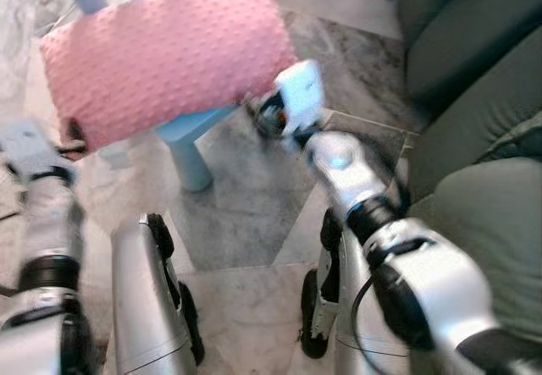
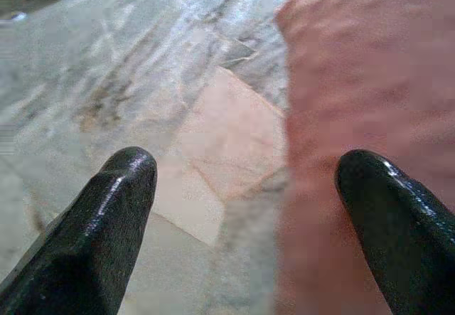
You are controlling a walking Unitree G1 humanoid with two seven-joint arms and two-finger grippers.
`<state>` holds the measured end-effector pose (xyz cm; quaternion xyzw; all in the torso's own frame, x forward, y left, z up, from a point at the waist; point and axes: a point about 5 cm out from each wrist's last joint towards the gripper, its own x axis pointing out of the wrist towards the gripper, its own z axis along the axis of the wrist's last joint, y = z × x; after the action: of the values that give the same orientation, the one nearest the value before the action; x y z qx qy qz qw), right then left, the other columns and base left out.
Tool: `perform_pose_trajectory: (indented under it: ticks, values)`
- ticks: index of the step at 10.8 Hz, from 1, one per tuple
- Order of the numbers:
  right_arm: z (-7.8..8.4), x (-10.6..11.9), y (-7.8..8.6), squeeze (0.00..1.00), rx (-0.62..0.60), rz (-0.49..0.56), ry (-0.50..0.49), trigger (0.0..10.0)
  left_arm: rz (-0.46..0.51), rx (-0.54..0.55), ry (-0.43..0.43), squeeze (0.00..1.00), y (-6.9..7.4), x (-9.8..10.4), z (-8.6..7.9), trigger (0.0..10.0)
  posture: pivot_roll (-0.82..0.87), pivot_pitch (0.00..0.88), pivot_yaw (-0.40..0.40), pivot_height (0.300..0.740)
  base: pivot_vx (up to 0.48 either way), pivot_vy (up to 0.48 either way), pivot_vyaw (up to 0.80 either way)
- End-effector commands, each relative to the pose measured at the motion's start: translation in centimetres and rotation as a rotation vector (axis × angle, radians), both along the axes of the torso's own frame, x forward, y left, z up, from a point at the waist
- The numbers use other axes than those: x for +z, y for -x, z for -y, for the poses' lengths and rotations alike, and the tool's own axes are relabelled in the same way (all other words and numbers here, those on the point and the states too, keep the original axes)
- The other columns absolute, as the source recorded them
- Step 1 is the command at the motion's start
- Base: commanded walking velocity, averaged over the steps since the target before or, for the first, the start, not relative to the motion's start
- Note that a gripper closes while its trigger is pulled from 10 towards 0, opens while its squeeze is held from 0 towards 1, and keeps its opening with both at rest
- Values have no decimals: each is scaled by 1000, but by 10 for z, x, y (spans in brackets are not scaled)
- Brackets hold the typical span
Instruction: Move the pillow to the sofa
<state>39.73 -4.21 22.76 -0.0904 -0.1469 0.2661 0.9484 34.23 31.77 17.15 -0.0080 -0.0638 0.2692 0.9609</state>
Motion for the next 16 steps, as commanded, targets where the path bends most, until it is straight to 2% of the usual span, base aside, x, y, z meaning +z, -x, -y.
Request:
perform_pose_trajectory:
  ticks: [1, 3, 5, 6, 9, 10, 12, 13, 16]
  values:
    - [1, -5, 0, 0, -15, -6, 4, 10000, -26, 35, 11, 0, 6, -8, -9, 10000, 113, 522, -45, 429, 0, 0, 0]
    - [17, -4, -5, 0, -75, -9, 0, 10000, -46, 90, 7, 0, 14, -9, -27, 10000, 111, 518, -44, 429, 0, 0, 0]
    - [22, -6, -6, 0, -72, -38, -34, 10000, -44, 143, 35, 0, 22, -7, -43, 10000, 109, 514, -46, 429, 0, 0, 0]
    - [22, -7, -5, 0, -57, -35, -38, 10000, 3, 80, 62, 0, 15, 1, -40, 10000, 108, 512, -47, 429, 0, 0, 0]
    - [24, 1, -3, 0, -16, 11, -72, 10000, 100, -85, 160, 0, -9, 17, -11, 10000, 94, 500, -49, 429, 0, 0, 0]
    - [26, 6, -2, 0, 1, 39, -101, 10000, 118, -150, 195, 0, -19, 19, 6, 10000, 85, 498, -48, 429, 0, 0, 0]
    - [27, 0, 1, 0, 33, 33, -115, 10000, 117, -190, 285, 0, -25, 12, 19, 10000, 75, 488, -48, 429, 0, 0, 0]
    - [26, -2, 2, 0, 59, 27, -126, 10000, 115, -198, 362, 0, -27, 7, 21, 10000, 75, 488, -47, 429, 0, 0, 0]
    - [23, 1, 2, 0, 92, 19, -151, 10000, 141, -184, 347, 0, -27, 18, 10, 10000, 74, 490, -44, 429, 0, 0, 0]
